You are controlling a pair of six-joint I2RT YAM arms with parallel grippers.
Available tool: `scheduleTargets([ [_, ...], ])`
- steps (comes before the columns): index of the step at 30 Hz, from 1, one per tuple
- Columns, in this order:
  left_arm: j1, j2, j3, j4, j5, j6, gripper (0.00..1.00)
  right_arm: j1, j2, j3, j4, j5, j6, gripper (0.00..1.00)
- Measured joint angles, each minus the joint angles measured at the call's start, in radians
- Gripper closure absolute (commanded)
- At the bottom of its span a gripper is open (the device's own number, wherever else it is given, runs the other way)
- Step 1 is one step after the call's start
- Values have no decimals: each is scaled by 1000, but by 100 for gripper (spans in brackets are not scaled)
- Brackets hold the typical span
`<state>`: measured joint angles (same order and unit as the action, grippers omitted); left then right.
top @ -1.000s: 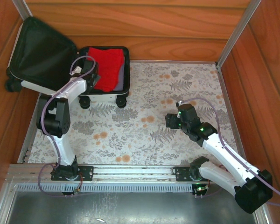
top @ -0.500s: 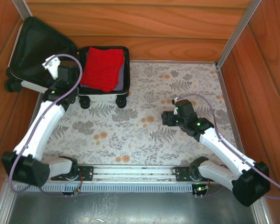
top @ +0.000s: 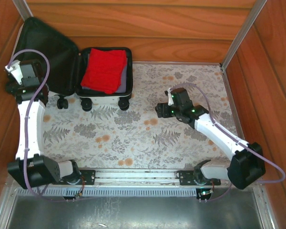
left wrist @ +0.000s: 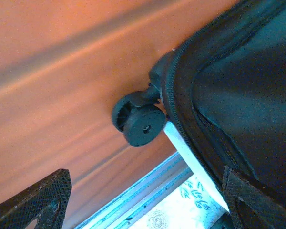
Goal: Pack the luggage
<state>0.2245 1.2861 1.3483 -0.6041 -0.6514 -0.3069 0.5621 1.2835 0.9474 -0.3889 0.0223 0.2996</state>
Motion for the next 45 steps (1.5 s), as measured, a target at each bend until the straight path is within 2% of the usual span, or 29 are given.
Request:
scheduleTargets([
  [4, 50, 100, 44, -18, 45, 11, 12, 0, 19, 50, -5, -24, -3, 17],
  [9, 160, 150, 71, -26, 126, -27, 15, 0, 51, 102, -29, -54, 5, 18],
  [13, 204, 195, 117, -27, 168, -55, 20, 0, 98, 146, -47, -62, 12, 19],
  [20, 211, 290, 199, -36, 239, -106, 25, 1, 135, 201, -66, -66, 27, 20],
  [24, 214, 295, 213, -56, 297, -135, 26, 1, 135, 202, -74, -66, 27, 20],
  [28, 184, 242, 163, -43, 305, -153, 25, 1, 138, 202, -81, -65, 27, 20],
  [32, 117, 129, 78, -28, 320, -163, 23, 1, 150, 211, -87, -66, 27, 20],
  [37, 92, 70, 84, 1, 326, -156, 20, 1, 170, 238, -90, -69, 26, 21],
  [45, 140, 218, 235, 35, 348, -134, 19, 2, 171, 240, -92, -72, 27, 21],
])
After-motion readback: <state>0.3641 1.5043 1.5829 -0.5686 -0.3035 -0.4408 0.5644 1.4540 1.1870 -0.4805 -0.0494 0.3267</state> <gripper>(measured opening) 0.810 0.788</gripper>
